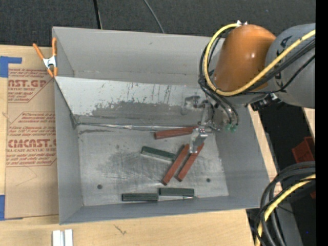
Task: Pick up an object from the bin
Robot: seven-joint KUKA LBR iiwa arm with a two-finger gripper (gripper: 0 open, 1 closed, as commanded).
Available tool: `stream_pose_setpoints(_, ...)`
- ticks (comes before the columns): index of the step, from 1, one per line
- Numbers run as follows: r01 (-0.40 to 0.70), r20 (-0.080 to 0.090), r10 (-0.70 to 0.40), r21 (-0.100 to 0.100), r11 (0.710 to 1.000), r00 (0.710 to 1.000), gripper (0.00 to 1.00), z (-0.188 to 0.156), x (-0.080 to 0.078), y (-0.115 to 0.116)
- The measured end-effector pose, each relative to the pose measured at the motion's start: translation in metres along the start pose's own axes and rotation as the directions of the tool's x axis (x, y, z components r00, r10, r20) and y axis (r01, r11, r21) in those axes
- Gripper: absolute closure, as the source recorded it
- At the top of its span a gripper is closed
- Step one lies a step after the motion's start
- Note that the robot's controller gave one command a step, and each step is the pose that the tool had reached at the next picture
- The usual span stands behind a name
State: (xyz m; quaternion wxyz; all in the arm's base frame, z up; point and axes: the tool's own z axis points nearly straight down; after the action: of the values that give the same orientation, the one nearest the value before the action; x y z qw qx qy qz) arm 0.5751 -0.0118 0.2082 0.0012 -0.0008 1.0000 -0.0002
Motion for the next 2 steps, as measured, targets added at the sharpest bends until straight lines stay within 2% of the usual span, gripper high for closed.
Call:
stream_pose_setpoints(1,0.000,0.000,0.000,0.000,1.000,1.000,0.00,0.000,0.000,0.000)
stream_pose_setpoints(2,-0.100,0.003,0.100,-0.002,0.995,0.995,0.00,0.039,0.005,-0.006)
